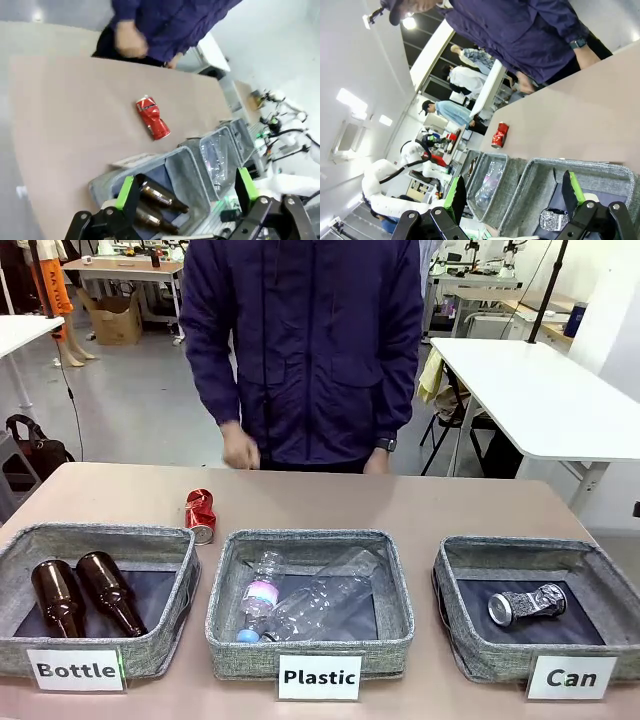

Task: Sort the can waste into the basket.
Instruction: Pick up the can waste from the table and place it in the right Fabric basket.

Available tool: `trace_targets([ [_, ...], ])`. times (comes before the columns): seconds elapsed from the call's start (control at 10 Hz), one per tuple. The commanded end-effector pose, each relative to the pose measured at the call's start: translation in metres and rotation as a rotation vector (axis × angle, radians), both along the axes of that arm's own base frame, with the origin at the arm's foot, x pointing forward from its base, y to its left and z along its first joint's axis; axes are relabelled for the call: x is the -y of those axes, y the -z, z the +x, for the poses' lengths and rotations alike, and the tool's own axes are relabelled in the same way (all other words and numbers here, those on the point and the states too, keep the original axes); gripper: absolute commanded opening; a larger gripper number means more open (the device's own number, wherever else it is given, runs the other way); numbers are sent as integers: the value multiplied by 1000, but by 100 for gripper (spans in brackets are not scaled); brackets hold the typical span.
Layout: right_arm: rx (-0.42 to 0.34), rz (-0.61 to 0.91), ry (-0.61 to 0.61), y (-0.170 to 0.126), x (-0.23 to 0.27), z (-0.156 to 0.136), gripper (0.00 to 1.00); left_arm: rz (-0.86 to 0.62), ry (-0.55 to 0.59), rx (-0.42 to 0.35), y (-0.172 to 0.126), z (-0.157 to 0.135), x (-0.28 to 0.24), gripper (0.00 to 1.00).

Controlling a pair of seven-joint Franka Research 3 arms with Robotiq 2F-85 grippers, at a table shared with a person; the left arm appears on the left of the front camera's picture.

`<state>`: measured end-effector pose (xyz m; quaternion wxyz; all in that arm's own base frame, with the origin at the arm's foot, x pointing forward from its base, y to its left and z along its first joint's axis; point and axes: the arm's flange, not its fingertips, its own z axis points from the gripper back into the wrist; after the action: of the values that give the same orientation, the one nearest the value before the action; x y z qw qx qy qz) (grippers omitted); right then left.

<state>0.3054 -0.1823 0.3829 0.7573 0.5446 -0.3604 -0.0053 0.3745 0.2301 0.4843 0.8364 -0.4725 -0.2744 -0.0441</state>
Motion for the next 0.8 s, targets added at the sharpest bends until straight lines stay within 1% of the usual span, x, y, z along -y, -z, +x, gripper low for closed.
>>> trace_targets([
  [0.0,-4,18,7,-6,0,1,100,175,77,-34,-18,29,78,100],
  [0.2,-4,18,7,-6,0,1,100,314,147,-58,-27,64,154,100],
  [0.3,-4,18,7,-6,0,1,100,367,183,-85,-23,82,191,100],
  [0.4,-4,18,7,-6,0,1,100,421,215,-113,-14,98,231,100],
  [0.5,-4,18,7,-6,0,1,100,499,208,-139,0,115,275,100],
  [0.6,-4,18,7,-6,0,1,100,555,187,-162,15,127,306,100],
  [0.7,-4,18,7,-6,0,1,100,586,183,-200,28,136,325,100],
])
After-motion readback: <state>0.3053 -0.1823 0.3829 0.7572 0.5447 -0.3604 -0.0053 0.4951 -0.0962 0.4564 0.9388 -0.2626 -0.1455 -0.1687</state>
